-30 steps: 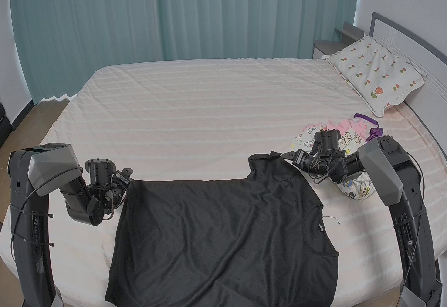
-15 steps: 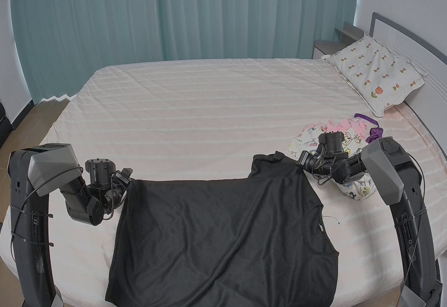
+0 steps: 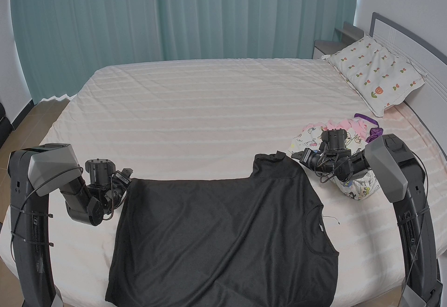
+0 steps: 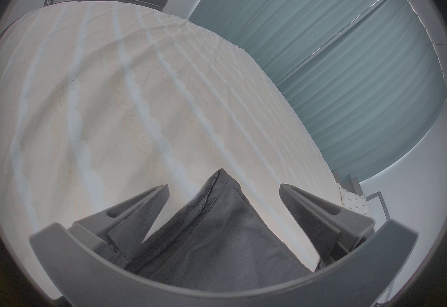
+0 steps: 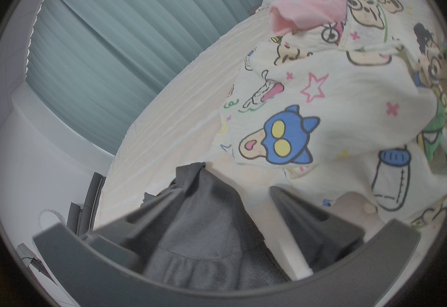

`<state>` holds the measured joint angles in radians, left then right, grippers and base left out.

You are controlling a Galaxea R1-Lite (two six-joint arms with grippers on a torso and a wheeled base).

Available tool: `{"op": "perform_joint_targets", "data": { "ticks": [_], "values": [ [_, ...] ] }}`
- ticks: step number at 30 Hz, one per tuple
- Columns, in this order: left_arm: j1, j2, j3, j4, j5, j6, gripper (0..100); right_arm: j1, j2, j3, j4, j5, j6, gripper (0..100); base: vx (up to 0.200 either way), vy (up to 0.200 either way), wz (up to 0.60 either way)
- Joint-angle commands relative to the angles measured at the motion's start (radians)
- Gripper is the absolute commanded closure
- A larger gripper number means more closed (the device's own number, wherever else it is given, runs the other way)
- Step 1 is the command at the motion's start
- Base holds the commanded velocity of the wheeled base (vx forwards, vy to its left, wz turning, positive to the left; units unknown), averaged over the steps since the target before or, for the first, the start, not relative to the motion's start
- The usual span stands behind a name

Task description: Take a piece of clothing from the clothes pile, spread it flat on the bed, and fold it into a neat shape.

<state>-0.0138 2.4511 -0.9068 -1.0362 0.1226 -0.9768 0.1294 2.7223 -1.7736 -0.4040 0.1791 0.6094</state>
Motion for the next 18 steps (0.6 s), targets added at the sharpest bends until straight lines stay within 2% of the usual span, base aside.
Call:
{"op": "perform_joint_targets", "data": {
  "ticks": [1, 4, 8, 10, 13, 17, 18],
  "values": [
    [0.000, -0.018, 0.026, -0.010, 0.000, 0.001, 0, -0.013, -0.076, 0.065, -0.002, -0.009, 0.003, 0, 0.000, 0.000, 0.00],
    [-0.002, -0.060, 0.077, -0.054, -0.004, 0.001, 0, -0.019, -0.184, 0.238, -0.032, -0.009, 0.004, 0, 0.000, 0.000, 0.00],
    [-0.017, -0.113, 0.144, -0.088, -0.023, 0.004, 0, -0.007, -0.319, 0.546, -0.219, -0.012, 0.021, 0, 0.000, 0.000, 0.00],
    [-0.029, -0.139, 0.172, -0.090, -0.035, 0.004, 0, -0.004, -0.385, 0.709, -0.340, -0.013, 0.029, 0, -0.200, 0.000, 0.00],
    [-0.043, -0.182, 0.236, -0.088, -0.038, 0.004, 0, -0.004, -0.466, 0.910, -0.449, -0.015, 0.030, 0, -0.200, 0.000, 0.00],
    [-0.064, -0.225, 0.347, -0.104, -0.049, 0.004, 0, -0.008, -0.535, 1.079, -0.513, -0.033, 0.035, 0, -0.200, 0.000, 0.00],
    [-0.077, -0.247, 0.411, -0.128, -0.069, 0.003, 0, -0.011, -0.556, 1.143, -0.550, -0.050, 0.036, 0, -0.200, 0.000, 0.00]
  ]
}}
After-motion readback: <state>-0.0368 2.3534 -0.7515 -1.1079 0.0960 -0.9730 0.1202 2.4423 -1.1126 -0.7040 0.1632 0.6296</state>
